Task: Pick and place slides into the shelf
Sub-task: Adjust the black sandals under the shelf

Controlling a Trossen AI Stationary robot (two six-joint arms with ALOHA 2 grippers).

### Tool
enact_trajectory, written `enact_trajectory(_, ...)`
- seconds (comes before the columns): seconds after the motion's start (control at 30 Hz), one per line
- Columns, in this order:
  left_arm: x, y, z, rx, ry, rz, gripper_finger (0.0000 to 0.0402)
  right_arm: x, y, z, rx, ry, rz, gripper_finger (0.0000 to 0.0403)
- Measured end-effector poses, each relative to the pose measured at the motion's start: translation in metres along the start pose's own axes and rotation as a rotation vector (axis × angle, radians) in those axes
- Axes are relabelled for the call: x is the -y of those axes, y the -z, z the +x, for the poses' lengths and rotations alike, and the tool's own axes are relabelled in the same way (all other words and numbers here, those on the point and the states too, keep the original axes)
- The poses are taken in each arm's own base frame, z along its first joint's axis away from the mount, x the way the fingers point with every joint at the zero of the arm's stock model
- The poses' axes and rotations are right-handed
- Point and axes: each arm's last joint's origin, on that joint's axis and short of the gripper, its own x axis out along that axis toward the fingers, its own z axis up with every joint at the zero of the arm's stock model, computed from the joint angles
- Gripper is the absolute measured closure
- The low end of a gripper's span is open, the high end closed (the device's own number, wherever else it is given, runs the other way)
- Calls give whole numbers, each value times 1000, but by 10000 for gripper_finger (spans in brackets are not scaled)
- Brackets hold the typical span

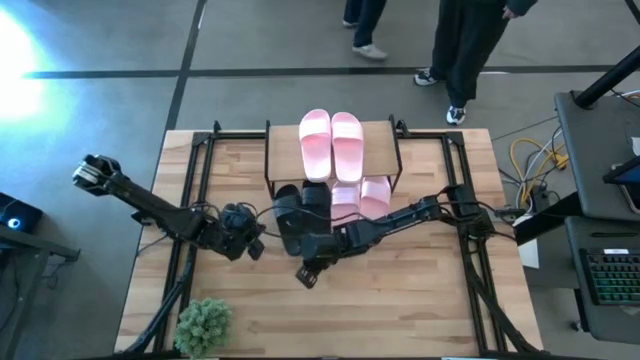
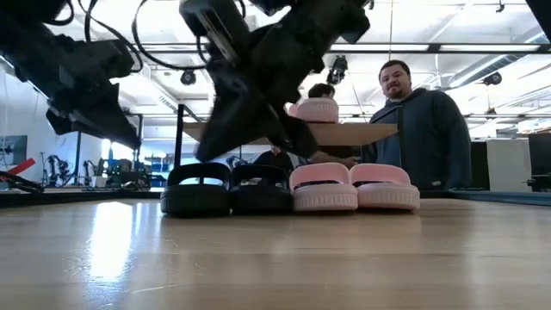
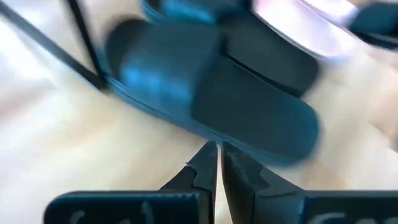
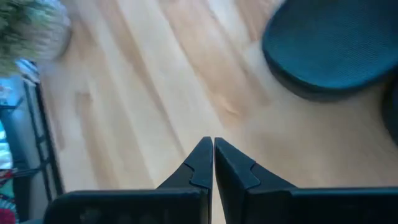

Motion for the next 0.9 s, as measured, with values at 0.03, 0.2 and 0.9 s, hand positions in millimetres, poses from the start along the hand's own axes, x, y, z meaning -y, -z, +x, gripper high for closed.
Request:
enact_trajectory(0.03,-3,-2,1,23,-33,8,394,-1,-1,1,2,-4,0,394)
enact_trajectory(0.2,-19,-18,-2,136,-158,-21,394,0,-4,9,4,4,3,394)
enact_trajectory(0.9,-61,-63,6,151,-218,-26,394,4,0,35,27,-19,-11,394)
